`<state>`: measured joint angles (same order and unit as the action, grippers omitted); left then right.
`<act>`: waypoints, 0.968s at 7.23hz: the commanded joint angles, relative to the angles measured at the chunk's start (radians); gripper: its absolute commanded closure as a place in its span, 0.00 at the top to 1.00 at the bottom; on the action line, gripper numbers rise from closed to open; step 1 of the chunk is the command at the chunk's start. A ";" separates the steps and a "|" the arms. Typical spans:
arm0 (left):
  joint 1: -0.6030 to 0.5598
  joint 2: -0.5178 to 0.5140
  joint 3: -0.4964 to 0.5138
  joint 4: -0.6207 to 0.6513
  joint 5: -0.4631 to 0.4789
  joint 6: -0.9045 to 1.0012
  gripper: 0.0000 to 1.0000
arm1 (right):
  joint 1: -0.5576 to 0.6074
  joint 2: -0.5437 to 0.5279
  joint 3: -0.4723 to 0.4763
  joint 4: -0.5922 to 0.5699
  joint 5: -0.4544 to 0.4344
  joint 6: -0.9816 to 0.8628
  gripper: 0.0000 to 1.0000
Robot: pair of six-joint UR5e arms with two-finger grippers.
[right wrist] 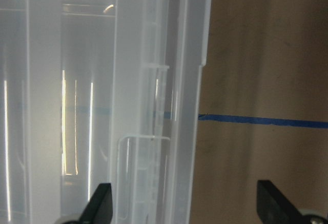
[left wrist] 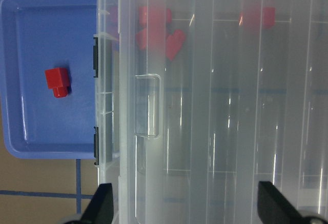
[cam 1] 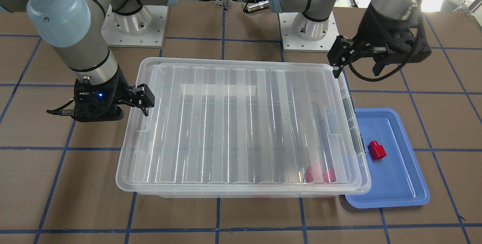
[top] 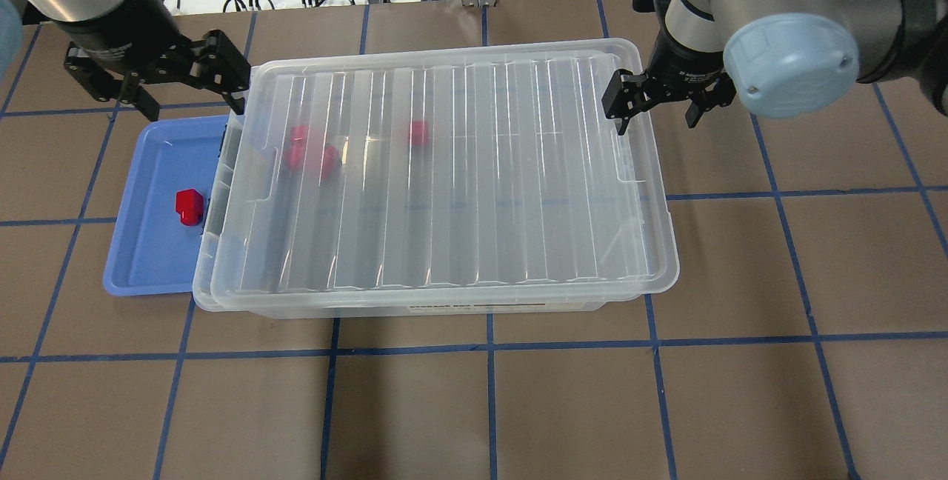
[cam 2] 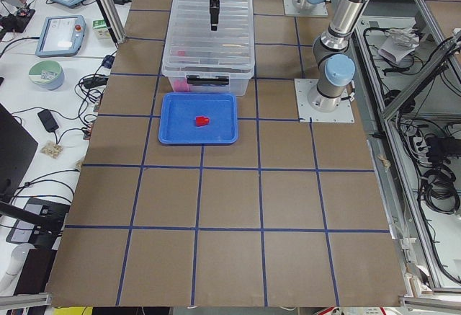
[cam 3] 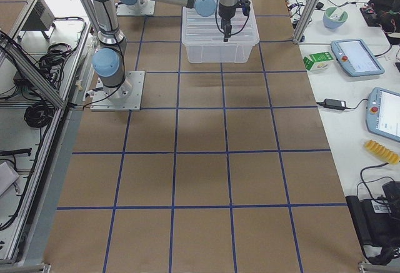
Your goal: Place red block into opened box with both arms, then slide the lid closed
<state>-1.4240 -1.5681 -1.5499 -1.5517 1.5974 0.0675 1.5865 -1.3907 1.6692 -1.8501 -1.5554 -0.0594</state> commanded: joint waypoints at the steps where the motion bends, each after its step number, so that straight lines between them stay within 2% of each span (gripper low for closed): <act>1: 0.167 -0.036 -0.041 0.008 -0.036 0.192 1.00 | -0.020 0.013 0.056 -0.032 -0.032 -0.005 1.00; 4: 0.327 -0.153 -0.120 0.189 -0.051 0.271 1.00 | -0.051 0.012 0.061 -0.080 -0.170 -0.003 1.00; 5: 0.338 -0.203 -0.134 0.246 -0.153 0.267 1.00 | -0.069 0.012 0.061 -0.078 -0.213 -0.006 1.00; 7: 0.353 -0.297 -0.144 0.306 -0.159 0.264 1.00 | -0.118 0.010 0.060 -0.080 -0.219 -0.054 1.00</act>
<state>-1.0857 -1.8073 -1.6846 -1.2838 1.4525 0.3349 1.4990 -1.3793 1.7294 -1.9283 -1.7645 -0.0761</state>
